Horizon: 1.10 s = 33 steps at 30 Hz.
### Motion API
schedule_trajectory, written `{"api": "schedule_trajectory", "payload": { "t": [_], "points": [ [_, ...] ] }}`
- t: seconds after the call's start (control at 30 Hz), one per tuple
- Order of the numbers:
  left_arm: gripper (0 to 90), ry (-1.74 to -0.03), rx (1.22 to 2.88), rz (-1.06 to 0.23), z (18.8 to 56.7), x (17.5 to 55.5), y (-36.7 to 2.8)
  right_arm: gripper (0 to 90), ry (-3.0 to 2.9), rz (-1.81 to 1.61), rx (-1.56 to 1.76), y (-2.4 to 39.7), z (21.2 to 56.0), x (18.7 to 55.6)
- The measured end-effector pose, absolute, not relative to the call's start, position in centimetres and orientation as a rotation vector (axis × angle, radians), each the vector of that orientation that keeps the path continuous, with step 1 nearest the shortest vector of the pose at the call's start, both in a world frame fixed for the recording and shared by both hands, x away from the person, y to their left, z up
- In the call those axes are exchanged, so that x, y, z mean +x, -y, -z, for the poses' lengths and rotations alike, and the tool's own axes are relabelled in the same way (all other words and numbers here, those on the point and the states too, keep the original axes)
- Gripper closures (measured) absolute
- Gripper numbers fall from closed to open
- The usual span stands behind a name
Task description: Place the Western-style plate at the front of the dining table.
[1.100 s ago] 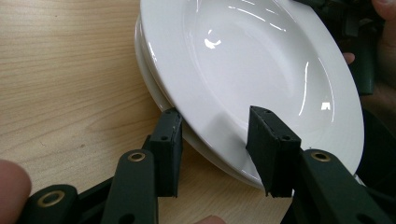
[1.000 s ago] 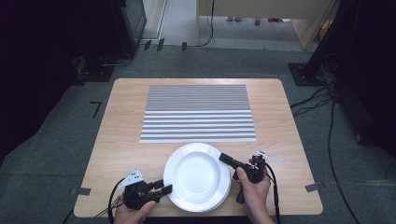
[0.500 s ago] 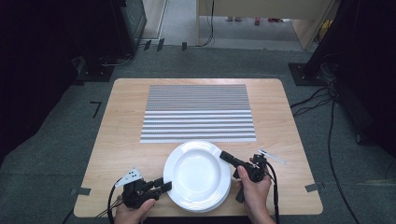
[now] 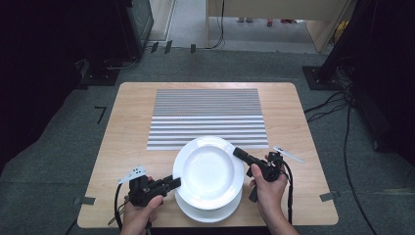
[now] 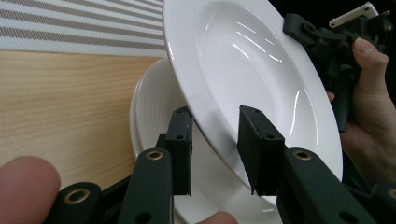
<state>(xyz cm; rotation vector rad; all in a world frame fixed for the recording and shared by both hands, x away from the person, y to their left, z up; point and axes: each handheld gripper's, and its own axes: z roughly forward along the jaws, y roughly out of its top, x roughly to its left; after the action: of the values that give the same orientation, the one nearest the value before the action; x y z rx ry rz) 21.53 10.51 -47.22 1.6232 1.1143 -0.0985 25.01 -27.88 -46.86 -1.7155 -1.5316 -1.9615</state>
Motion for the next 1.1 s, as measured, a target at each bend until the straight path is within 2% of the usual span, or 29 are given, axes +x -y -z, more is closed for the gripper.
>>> {"api": "schedule_trajectory", "payload": {
  "t": [0.57, 1.1],
  "points": [
    [70.3, -1.157, 1.594, 0.145, 45.8, 27.1, -9.4, 86.0, 1.633, 2.047, -1.725, 28.5, 45.3, 28.9],
    [71.0, -1.218, 1.569, 0.166, 45.5, 35.2, -9.5, 84.9, 1.553, 2.012, -1.82, 28.1, 46.8, 36.9]
  ]
}}
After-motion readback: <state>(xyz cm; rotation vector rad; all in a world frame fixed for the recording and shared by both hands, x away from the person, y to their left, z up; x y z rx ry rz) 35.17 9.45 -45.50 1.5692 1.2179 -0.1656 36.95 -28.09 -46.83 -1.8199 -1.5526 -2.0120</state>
